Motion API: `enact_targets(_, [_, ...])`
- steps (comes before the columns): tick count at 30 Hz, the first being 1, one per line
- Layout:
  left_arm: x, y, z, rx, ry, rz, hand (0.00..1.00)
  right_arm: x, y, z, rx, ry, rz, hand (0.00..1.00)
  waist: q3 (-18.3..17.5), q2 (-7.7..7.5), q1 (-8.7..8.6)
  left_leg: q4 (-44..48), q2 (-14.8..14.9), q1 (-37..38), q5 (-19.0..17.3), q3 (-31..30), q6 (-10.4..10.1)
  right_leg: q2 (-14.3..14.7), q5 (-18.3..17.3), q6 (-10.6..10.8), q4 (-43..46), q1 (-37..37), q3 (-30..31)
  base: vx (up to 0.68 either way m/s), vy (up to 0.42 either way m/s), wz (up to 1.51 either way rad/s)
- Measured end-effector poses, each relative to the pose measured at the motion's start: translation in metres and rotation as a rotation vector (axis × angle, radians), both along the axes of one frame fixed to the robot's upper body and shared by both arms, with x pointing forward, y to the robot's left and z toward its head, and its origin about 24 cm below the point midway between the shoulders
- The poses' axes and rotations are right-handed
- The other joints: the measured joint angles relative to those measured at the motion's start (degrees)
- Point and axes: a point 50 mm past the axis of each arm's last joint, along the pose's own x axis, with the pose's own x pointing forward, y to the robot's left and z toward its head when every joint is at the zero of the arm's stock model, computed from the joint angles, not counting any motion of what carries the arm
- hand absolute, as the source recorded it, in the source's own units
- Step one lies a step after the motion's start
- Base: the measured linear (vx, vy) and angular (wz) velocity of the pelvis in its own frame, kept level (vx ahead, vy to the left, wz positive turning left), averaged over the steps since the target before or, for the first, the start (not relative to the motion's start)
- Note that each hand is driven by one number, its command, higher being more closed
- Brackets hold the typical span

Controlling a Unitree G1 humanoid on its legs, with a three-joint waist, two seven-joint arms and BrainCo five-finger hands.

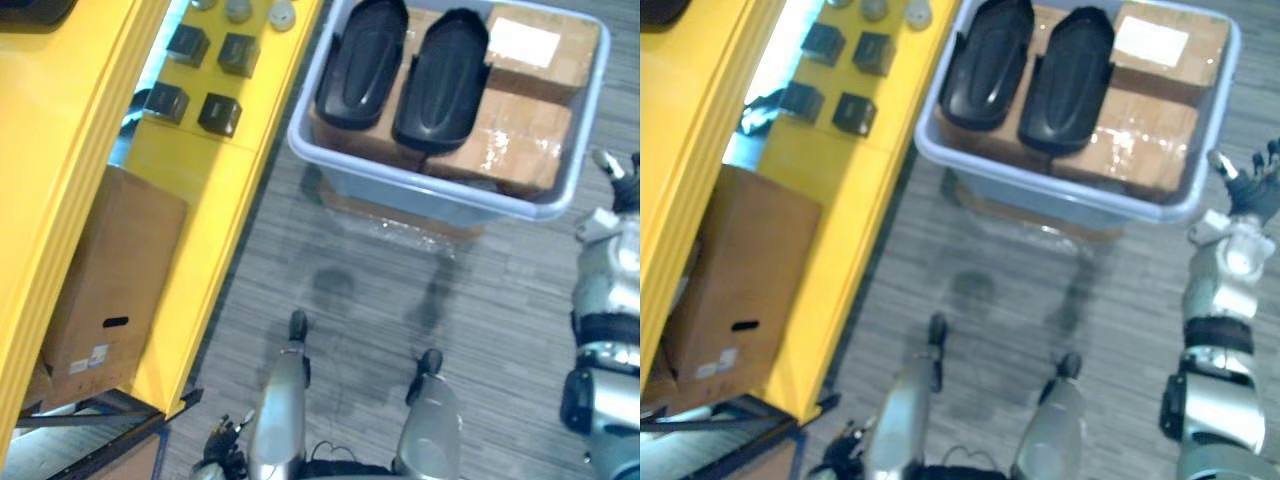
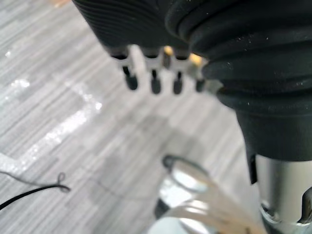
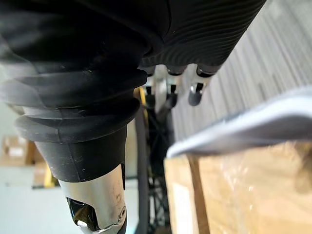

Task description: Walk over and take plastic housings, then place them on the shelf

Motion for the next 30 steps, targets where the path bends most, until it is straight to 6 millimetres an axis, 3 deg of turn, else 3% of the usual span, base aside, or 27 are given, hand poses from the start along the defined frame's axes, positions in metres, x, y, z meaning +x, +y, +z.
enact_targets(6, [0.003, -0.006, 0.001, -0.029, -0.023, -0.03, 0.0, 0.013, 0.005, 0.009, -0.006, 0.082, 0.016, 0.0, 0.05, 1.16, 1.83, -0.51, -0.67, -0.68, 0.74, -0.79, 0.03, -0.74, -0.5, 0.1, 1.37, -0.86, -0.56, -0.04, -0.016, 0.1])
enact_targets(8, [0.006, -0.011, 0.002, -0.037, -0.028, -0.049, 0.0, 0.013, 0.001, 0.025, -0.039, 0.076, 0.002, 0.0, 0.0, 2.44, 2.31, -0.64, -1.55, -1.56, 1.34, -1.4, 0.17, -1.8, -0.87, 0.31, 2.39, -1.53, -1.3, -0.06, 0.006, 0.26])
enact_targets(14, [0.006, -0.014, 0.001, -0.055, -0.028, -0.054, 0.0, 0.021, 0.009, 0.043, -0.082, 0.095, 0.016, 0.0, -0.38, 3.01, 3.36, -1.03, -1.85, -2.27, 2.13, -1.71, 0.23, -2.13, -0.92, 0.36, 3.02, -2.36, -1.42, -0.03, 0.003, 0.05])
enact_targets(17, [0.005, -0.018, 0.0, -0.067, -0.023, -0.075, 0.0, 0.019, 0.001, 0.044, -0.082, 0.127, -0.01, 0.0, -1.02, 3.96, 4.29, -1.71, -1.94, -2.41, 2.67, -2.19, 0.12, -2.13, -0.92, 0.36, 3.0, -2.47, -1.82, -0.03, -0.006, 0.06])
enact_targets(25, [0.001, -0.03, -0.002, -0.106, -0.008, -0.123, 0.0, 0.024, 0.001, 0.04, -0.082, 0.22, -0.011, 0.0, -2.95, 6.75, 5.88, -1.68, -2.0, -3.66, 2.9, -3.19, -0.04, -2.05, -0.91, 0.35, 2.81, -2.79, -3.03, -0.01, -0.004, 0.06])
enact_targets(30, [0.002, -0.035, -0.002, -0.123, -0.012, -0.144, 0.0, 0.019, -0.01, 0.039, -0.075, 0.276, -0.057, 0.0, -3.68, 7.78, 8.39, -1.59, -2.21, -4.5, 2.91, -3.39, -0.03, -2.18, -0.92, 0.34, 2.9, -3.56, -3.17, 0.0, 0.0, 0.0])
